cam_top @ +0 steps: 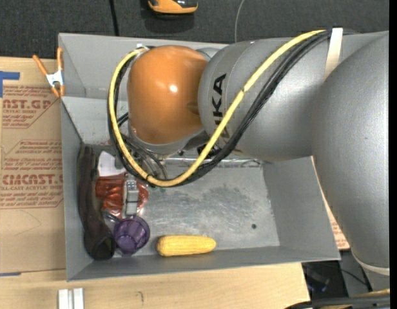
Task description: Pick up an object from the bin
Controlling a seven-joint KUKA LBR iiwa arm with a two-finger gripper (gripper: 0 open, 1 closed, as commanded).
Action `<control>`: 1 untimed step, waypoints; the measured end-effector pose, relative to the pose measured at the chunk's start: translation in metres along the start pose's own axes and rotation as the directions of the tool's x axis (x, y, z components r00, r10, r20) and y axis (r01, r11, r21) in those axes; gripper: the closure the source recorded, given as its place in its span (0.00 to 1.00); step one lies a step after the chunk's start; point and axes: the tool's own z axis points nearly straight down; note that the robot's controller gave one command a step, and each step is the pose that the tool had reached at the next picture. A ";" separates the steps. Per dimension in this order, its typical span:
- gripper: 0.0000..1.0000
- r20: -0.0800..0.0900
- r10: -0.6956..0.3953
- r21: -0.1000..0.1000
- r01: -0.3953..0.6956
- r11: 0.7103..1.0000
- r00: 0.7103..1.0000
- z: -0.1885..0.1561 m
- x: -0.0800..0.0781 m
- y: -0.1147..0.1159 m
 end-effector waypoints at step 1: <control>0.00 0.008 0.002 -0.002 -0.002 1.000 1.000 -0.005 -0.002 -0.001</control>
Offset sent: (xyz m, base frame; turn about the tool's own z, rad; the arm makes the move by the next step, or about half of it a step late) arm -0.0341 -0.0183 -0.1249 0.1014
